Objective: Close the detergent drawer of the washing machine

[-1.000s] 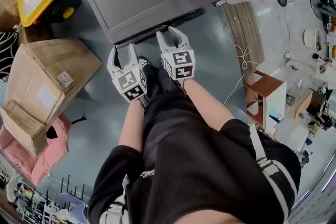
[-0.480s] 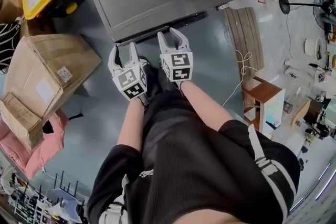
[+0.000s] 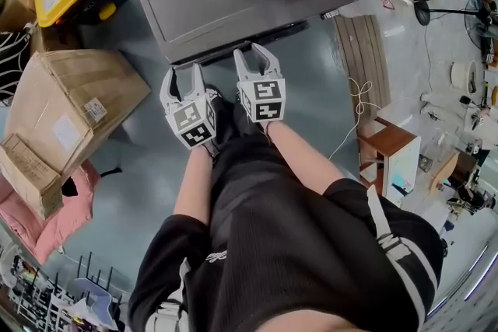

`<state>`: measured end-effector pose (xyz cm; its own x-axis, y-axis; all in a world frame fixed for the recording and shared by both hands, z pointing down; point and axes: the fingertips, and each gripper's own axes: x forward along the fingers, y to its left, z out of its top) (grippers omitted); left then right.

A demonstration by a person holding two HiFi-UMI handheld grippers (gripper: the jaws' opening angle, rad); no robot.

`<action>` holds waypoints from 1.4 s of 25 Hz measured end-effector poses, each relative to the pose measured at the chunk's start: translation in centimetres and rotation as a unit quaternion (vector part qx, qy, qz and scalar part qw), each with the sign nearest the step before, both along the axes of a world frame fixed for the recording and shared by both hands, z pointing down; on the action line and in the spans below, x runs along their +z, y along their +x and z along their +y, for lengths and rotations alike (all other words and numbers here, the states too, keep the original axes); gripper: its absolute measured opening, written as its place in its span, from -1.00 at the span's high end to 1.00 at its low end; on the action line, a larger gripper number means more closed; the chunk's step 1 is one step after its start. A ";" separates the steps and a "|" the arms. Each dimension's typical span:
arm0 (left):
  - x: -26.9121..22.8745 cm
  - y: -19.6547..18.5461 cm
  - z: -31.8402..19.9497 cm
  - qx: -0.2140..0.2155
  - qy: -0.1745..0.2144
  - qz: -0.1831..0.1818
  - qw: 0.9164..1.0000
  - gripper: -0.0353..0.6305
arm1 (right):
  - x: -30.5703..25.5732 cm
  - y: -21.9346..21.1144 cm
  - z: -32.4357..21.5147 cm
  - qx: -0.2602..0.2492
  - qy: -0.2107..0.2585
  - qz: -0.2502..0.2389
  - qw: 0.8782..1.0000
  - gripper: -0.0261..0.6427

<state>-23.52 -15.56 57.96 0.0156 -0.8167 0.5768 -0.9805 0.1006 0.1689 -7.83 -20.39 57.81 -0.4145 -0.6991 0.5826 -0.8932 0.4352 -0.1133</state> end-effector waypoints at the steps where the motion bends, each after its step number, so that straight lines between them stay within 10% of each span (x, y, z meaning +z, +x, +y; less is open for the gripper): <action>1: 0.0 0.0 0.0 0.000 0.000 0.000 1.000 0.19 | 0.0 0.0 0.0 0.000 -0.001 0.002 1.000 0.51; 35: 0.1 -0.2 0.4 -0.053 -0.028 0.008 0.998 0.19 | 0.1 -0.2 -0.1 -0.007 -0.022 0.026 0.999 0.52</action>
<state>-23.70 -15.20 58.09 -0.0602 -0.7805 0.6222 -0.9612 0.2134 0.1747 -8.00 -20.51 57.91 -0.3936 -0.6668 0.6328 -0.8917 0.4442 -0.0866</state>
